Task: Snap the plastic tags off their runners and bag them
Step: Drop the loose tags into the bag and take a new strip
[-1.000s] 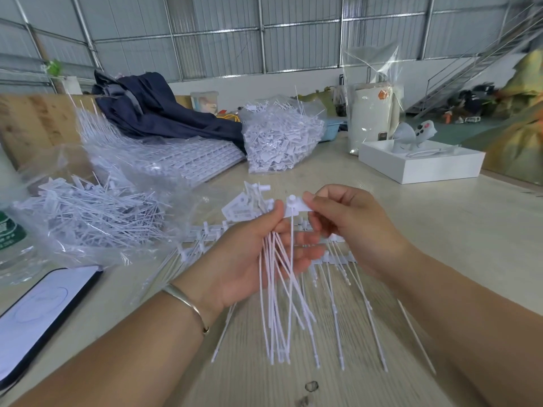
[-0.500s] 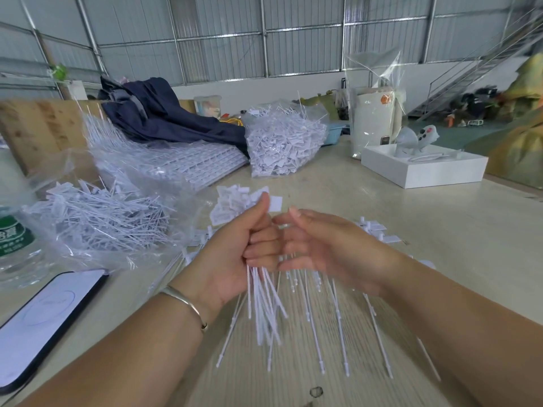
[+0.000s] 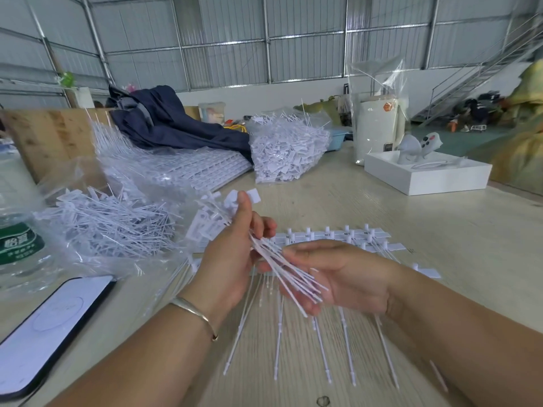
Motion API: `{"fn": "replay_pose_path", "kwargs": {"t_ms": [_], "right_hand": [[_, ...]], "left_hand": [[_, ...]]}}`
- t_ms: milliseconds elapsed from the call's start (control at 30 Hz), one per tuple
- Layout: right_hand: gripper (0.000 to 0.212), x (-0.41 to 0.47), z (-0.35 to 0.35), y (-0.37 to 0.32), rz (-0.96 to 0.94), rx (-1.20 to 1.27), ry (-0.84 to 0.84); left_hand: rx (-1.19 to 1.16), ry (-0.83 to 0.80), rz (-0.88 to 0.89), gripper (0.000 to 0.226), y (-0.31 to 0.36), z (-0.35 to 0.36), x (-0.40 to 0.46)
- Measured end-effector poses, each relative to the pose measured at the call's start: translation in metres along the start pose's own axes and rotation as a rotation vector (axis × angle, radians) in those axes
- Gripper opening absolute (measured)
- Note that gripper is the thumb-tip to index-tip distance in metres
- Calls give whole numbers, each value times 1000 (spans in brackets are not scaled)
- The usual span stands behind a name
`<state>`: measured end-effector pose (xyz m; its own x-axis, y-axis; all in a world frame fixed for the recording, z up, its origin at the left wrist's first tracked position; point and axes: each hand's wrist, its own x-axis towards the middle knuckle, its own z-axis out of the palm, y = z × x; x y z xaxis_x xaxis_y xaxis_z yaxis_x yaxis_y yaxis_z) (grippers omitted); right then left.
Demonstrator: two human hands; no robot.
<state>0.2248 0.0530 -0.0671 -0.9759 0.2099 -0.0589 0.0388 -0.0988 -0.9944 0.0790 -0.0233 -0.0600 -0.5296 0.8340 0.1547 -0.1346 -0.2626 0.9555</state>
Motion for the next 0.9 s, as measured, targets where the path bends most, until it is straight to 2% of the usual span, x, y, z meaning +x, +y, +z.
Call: {"fn": "replay_pose_path", "kwargs": {"t_ms": [133, 233, 333, 400, 467, 500, 600, 733, 833, 900], "right_hand": [[23, -1, 5, -2, -10, -139, 163], [37, 0, 12, -5, -38, -361, 288], [51, 2, 23, -9, -45, -484, 269], [48, 5, 28, -8, -79, -631, 283], [38, 10, 31, -2, -149, -874, 350], [36, 12, 31, 2, -174, -906, 396], [38, 12, 25, 4, -255, -832, 503], [41, 19, 19, -6, -306, -776, 644], [44, 33, 17, -17, -184, -690, 685], [47, 49, 21, -26, -76, -721, 644]], "left_hand": [[167, -1, 66, 54, -1, 3, -2], [207, -4, 76, 50, -1, 0, -3], [249, 81, 106, 49, -2, -3, -1], [336, 128, 126, 51, -2, -4, -1], [385, 147, 123, 53, -2, -4, 1], [391, 150, 110, 54, -2, -5, 1], [367, 111, 95, 51, 1, -7, 1], [211, -11, 134, 47, 2, -12, 4], [109, 153, 103, 46, 7, -22, 11], [113, 207, 48, 45, 9, -29, 16]]}}
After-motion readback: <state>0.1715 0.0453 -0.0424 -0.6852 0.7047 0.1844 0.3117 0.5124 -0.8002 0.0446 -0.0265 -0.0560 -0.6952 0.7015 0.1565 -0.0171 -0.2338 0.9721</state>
